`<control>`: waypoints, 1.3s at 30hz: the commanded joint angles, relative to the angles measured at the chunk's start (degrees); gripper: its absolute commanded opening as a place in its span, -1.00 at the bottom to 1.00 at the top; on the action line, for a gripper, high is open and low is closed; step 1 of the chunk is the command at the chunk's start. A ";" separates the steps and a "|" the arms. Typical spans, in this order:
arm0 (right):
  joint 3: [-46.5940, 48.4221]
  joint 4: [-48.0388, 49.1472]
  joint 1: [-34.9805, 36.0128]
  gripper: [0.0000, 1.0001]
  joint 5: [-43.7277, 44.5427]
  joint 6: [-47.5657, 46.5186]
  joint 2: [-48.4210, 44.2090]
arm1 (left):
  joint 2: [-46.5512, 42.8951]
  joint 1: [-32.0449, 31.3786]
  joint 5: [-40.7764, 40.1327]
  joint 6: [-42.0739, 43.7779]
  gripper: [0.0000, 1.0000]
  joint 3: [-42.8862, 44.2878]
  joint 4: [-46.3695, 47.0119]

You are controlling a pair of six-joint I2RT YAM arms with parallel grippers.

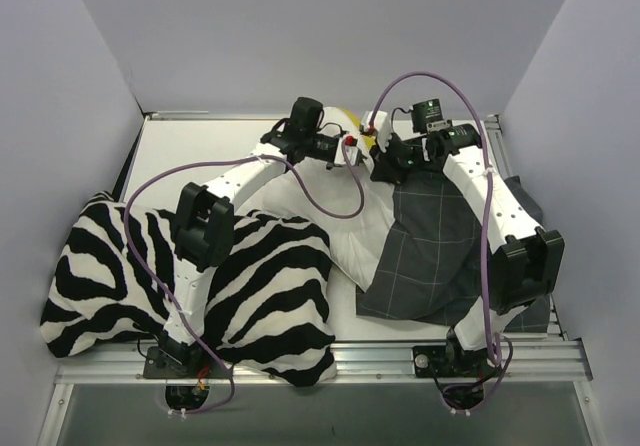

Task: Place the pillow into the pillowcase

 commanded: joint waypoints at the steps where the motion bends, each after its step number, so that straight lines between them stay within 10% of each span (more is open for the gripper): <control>1: 2.37 -3.54 0.81 -0.89 -5.66 3.77 -1.71 | 0.06 -0.05 -0.51 6.46 -1.00 2.77 -4.29; 9: 16.35 -4.15 -7.54 0.46 11.89 28.39 1.98 | -2.67 0.39 -5.79 5.67 -1.00 0.05 -4.99; 28: 17.49 -15.06 -10.89 0.15 38.47 27.96 8.31 | -4.51 -0.05 -7.38 4.00 -1.00 -2.50 -2.88; 39: 21.71 -15.23 -10.27 -1.00 27.60 30.06 10.69 | -4.43 -0.75 -8.78 1.10 -1.00 -2.59 0.02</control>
